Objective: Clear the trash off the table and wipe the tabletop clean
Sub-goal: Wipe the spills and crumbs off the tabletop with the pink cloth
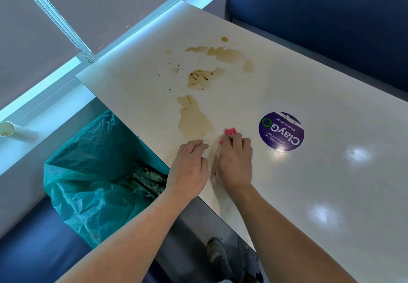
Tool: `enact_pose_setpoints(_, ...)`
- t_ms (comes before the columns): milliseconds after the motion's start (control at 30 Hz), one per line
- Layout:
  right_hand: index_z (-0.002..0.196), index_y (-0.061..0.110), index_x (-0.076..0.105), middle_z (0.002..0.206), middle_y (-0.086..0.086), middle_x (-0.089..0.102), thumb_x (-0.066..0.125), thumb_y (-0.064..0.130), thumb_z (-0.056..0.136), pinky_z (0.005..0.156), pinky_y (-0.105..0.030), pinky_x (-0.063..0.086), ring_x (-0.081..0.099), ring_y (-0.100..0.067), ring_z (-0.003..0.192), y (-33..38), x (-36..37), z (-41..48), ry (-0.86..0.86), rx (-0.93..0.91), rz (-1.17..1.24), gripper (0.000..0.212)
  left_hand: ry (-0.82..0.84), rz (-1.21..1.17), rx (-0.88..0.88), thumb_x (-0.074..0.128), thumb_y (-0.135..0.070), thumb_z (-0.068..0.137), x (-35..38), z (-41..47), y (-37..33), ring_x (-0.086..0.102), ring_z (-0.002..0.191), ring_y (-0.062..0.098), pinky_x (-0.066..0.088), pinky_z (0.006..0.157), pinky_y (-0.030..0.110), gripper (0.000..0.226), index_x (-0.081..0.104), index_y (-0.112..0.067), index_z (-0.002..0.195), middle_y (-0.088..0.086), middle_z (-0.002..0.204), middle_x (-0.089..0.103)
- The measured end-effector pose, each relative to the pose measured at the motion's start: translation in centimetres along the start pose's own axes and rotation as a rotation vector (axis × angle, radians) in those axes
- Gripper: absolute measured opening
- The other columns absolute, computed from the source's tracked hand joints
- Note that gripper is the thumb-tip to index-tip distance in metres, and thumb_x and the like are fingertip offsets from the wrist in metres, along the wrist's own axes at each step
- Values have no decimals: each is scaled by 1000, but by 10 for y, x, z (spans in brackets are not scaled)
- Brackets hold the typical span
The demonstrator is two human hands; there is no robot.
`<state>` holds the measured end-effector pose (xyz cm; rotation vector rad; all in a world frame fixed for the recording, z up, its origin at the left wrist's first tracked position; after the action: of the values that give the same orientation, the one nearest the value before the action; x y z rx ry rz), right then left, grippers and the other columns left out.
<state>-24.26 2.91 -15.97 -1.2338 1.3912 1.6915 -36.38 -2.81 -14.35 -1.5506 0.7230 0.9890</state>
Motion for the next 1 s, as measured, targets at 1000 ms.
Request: enact_pose_setpoints(1000, 155, -2, 30, 162, -17, 28, 54, 4, 87, 125, -42, 18, 22, -32, 152, 5, 17, 76, 49, -149, 52, 72, 63, 470, -281, 21, -24, 106, -32, 81, 83, 33, 147, 20, 28, 119, 35, 54, 44, -2, 150, 8, 157, 44)
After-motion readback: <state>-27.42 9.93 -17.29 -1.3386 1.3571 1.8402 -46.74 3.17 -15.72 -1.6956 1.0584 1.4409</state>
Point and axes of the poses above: each hand's wrist, its own z-axis towards the middle knuckle, its own x-axis out of the palm, y = z × x, the point moved 6 cm from there along z, towards the middle knuckle
